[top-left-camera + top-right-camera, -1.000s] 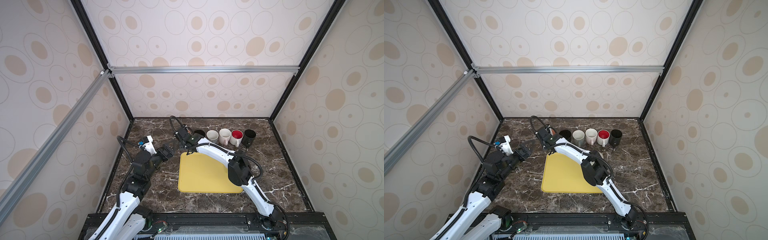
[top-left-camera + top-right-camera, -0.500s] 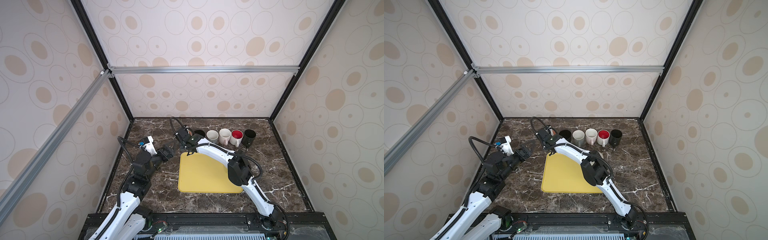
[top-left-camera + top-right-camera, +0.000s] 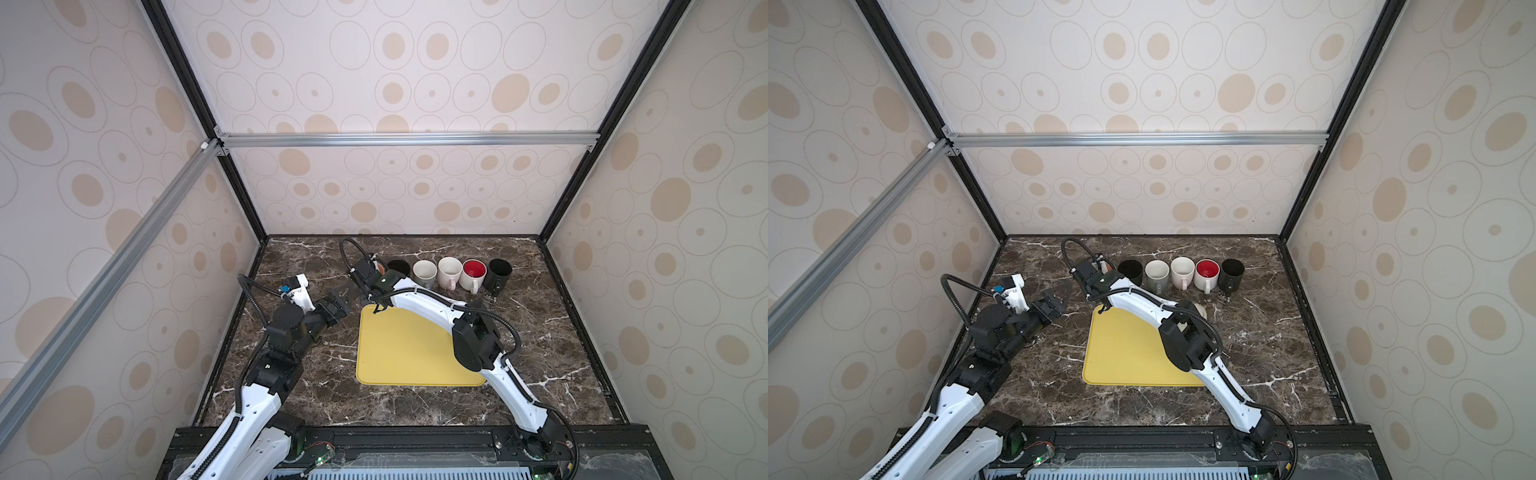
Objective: Turn the mug right side up
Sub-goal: 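Lower the orange mug upright beside the black mug with the right gripper, then open the right gripper and raise it off the orange mug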
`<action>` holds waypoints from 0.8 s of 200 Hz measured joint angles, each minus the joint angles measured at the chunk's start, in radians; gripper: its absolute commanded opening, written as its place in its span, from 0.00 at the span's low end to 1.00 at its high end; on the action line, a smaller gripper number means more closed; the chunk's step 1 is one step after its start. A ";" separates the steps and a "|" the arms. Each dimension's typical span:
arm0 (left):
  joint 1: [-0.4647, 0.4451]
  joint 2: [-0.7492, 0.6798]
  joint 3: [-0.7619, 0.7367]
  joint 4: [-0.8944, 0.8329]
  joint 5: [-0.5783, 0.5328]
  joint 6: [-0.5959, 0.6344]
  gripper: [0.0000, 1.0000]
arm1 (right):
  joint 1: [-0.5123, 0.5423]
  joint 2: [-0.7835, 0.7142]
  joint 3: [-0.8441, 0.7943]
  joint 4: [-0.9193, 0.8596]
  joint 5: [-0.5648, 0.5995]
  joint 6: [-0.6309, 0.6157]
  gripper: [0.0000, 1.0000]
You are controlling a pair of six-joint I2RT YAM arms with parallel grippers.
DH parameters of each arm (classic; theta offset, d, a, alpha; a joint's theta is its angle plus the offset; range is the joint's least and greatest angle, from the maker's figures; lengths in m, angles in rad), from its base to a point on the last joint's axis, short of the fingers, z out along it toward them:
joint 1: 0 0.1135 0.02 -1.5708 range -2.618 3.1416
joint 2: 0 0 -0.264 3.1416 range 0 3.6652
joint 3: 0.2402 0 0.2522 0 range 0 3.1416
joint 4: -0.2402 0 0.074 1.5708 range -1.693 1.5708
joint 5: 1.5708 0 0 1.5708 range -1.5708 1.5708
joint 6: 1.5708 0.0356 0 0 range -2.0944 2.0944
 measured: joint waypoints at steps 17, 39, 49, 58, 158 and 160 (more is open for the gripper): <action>0.000 0.000 -0.001 0.000 0.000 0.000 1.00 | 0.000 -0.001 -0.006 0.005 0.000 0.005 0.18; 0.001 0.000 -0.001 0.000 0.001 0.000 1.00 | 0.000 -0.010 -0.027 0.023 0.000 0.012 0.23; 0.001 0.000 -0.001 0.000 0.001 0.000 1.00 | 0.000 -0.016 -0.040 0.036 -0.003 0.016 0.26; 0.001 0.000 -0.001 0.000 0.001 0.000 1.00 | 0.000 -0.019 -0.049 0.049 -0.007 0.021 0.31; 0.001 0.013 -0.002 -0.005 -0.006 0.031 1.00 | -0.001 -0.129 -0.159 0.109 -0.074 0.033 0.48; 0.001 0.014 0.000 -0.010 -0.009 0.032 1.00 | -0.001 -0.132 -0.160 0.111 -0.076 0.032 0.48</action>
